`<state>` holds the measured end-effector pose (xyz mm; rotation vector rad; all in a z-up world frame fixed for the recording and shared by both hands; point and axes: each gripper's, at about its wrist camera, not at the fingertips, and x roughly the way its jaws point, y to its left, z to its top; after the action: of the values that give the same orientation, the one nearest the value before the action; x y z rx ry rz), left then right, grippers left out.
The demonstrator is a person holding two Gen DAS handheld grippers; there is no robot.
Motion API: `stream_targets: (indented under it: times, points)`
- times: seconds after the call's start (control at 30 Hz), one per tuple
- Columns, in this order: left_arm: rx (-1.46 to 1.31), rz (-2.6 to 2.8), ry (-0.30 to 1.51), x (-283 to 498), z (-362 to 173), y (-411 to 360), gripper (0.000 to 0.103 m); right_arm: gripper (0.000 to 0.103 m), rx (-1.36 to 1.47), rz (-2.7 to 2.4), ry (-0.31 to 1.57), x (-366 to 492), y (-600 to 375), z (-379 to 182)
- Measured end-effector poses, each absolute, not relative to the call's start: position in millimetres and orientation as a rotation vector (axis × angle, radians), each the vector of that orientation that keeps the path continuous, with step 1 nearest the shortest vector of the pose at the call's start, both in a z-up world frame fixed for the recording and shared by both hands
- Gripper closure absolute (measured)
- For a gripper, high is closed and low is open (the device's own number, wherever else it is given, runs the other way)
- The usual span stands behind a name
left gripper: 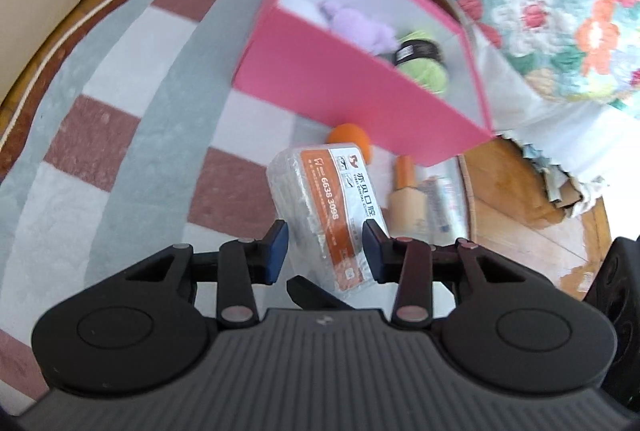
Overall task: Organize objects
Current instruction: 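Close the left gripper around the clear orange-labelled box, then carry the clear box with the left gripper over the pink box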
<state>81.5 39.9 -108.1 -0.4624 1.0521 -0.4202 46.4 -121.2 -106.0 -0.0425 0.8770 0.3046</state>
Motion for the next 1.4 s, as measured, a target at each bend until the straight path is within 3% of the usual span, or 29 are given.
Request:
stream_targets:
  times: [0.4, 0.77, 0.97, 1.4]
  points:
    - [-0.376, -0.505, 0.884, 91, -7, 7, 0.064, 0.036, -0.184, 0.259, 0.664, 47, -145, -17]
    - [-0.270, -0.470, 0.889, 179, 52, -17, 0.063, 0.037, -0.169, 0.252, 0.697, 141, -145, 19]
    - [-0.297, -0.429, 0.976, 238, 37, -25, 0.062, 0.036, -0.085, 0.287, 0.795, 194, -157, 6]
    - [-0.271, -0.321, 1.143, 329, -57, -49, 0.062, 0.036, 0.068, 0.392, 1.003, 285, -187, -92]
